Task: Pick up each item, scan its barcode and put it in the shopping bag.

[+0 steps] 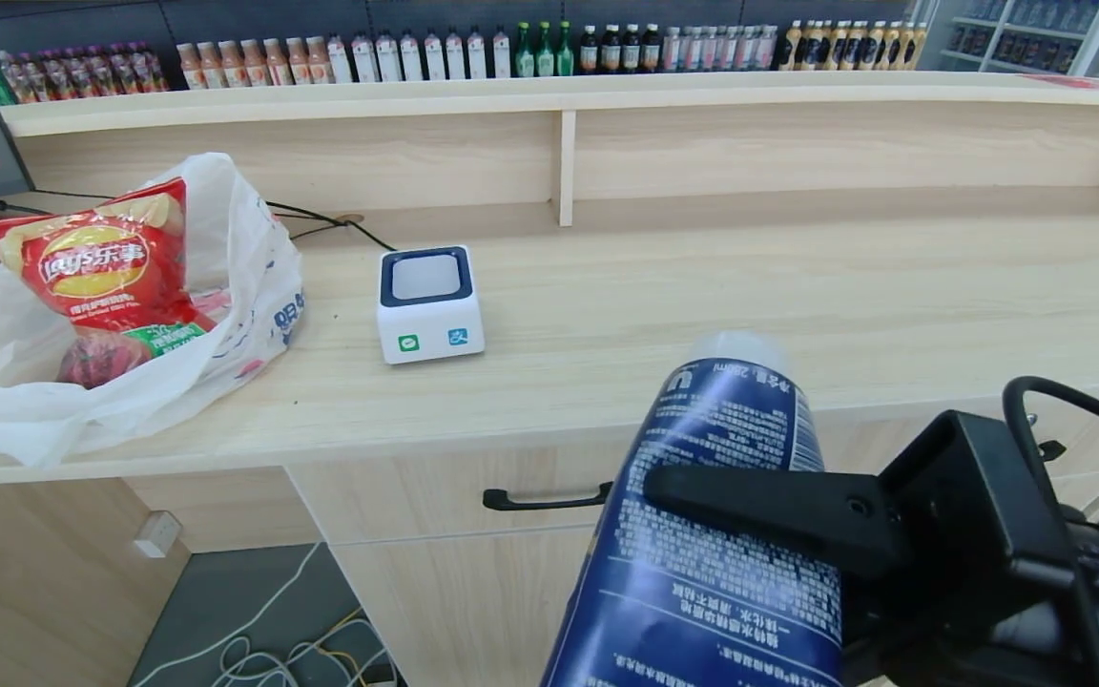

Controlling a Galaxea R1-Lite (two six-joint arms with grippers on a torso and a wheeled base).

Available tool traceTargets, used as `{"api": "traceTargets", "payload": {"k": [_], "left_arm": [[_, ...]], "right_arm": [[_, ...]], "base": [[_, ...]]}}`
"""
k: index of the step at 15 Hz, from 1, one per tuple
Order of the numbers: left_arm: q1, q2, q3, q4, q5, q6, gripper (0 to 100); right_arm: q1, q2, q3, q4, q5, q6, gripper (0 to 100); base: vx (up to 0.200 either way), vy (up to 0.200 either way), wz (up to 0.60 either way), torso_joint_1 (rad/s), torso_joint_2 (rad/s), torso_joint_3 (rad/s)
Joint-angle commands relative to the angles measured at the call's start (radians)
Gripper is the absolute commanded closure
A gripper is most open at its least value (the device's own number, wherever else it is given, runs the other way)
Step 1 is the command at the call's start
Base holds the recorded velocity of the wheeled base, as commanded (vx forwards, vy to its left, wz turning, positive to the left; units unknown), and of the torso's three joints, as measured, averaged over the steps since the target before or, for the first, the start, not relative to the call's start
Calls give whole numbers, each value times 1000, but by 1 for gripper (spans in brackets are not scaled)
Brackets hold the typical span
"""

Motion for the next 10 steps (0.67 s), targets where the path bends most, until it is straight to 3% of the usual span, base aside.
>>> {"api": "traceTargets", "payload": {"k": [1, 10], "left_arm": [[0, 0, 0, -1, 0, 0, 0], [-2, 0, 0, -1, 0, 0, 0]], "right_arm": [[2, 9, 17, 0, 1, -12, 100], [3, 32, -2, -3, 7, -35, 100]], "base": [[0, 0, 0, 0, 0, 0], [0, 0, 0, 0, 0, 0]]}}
